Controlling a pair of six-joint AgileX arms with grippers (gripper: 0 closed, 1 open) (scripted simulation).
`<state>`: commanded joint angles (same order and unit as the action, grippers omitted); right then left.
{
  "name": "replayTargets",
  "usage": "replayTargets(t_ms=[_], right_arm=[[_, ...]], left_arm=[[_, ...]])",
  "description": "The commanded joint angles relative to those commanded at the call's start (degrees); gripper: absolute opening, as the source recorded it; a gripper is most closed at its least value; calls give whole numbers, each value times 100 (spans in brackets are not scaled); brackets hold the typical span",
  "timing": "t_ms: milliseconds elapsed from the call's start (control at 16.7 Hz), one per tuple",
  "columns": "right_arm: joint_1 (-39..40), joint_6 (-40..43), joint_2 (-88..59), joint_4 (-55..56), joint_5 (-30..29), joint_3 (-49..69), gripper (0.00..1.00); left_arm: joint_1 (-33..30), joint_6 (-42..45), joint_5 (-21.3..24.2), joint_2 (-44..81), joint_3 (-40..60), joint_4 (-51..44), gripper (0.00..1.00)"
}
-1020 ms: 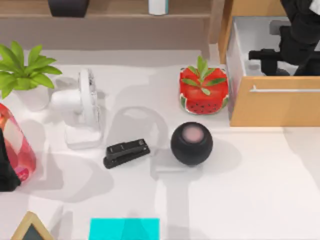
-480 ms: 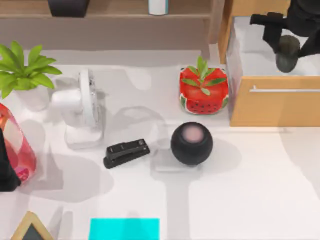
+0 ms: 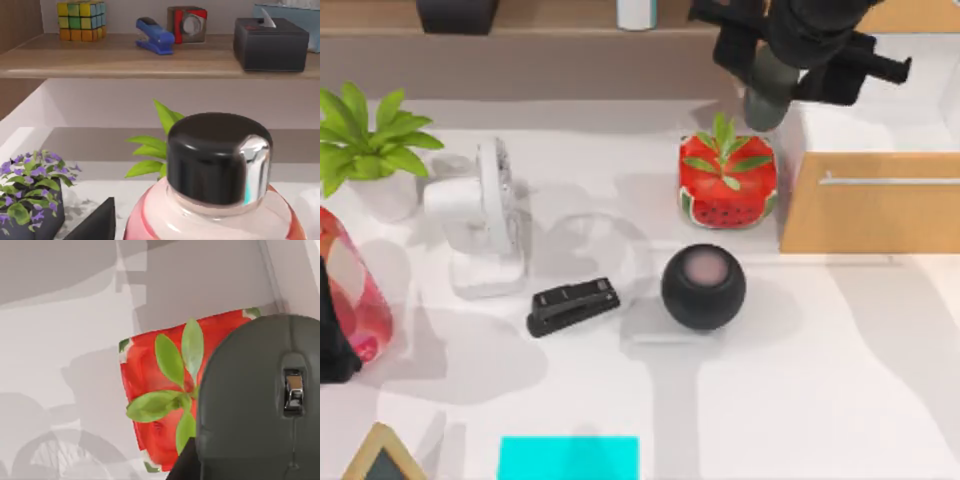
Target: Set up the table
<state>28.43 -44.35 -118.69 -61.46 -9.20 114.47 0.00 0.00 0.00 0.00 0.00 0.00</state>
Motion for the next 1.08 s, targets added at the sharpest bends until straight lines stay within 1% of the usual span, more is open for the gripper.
replayTargets(t_ms=[360, 660, 900, 1080], right_arm=[[1698, -1260, -12, 257, 62, -686, 0], [3026, -2091, -215, 371, 196, -1394, 0], [3819, -2550, -393, 413, 296, -1865, 0], [4164, -2746, -488, 423, 345, -2076, 0]], left_arm=[[0, 0, 0, 0, 0, 0, 100], [0, 0, 0, 0, 0, 0, 100], [0, 0, 0, 0, 0, 0, 100], [0, 0, 0, 0, 0, 0, 100]])
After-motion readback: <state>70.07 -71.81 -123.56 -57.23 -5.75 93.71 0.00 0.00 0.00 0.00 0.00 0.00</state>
